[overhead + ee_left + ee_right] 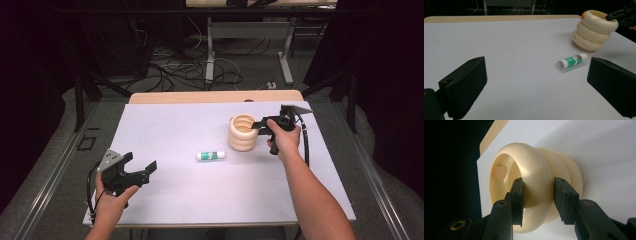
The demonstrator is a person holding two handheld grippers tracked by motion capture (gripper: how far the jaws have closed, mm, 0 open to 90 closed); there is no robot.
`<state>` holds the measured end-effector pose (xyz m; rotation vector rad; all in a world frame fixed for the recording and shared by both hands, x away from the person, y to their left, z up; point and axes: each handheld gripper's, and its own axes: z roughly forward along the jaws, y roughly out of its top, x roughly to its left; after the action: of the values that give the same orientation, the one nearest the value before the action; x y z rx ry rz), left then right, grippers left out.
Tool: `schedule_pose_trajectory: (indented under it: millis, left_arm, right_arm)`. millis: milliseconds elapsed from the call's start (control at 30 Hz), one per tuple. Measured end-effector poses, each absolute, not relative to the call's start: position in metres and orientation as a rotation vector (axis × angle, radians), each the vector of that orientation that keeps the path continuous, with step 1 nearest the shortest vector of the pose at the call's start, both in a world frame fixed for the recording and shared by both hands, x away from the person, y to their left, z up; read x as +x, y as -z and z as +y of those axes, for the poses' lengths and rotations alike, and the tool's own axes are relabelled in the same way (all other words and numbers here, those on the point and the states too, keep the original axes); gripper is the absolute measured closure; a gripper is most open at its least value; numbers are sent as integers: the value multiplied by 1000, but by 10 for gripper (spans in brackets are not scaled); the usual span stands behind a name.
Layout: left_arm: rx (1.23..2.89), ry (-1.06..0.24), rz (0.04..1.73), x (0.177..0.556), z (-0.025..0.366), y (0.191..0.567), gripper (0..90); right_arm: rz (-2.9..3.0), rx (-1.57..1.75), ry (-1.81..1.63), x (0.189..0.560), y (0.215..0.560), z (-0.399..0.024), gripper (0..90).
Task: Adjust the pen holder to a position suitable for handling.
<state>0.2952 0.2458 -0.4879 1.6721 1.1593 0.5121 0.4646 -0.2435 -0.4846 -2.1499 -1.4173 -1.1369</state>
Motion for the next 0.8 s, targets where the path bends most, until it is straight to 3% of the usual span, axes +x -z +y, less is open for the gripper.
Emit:
schedule_pose_trajectory:
  millis: [800]
  left_arm:
    - [1680, -526, 1170, 294, 247, 487, 47]
  right_arm:
    - [-1551, -1981, 1113, 390, 477, -283, 624]
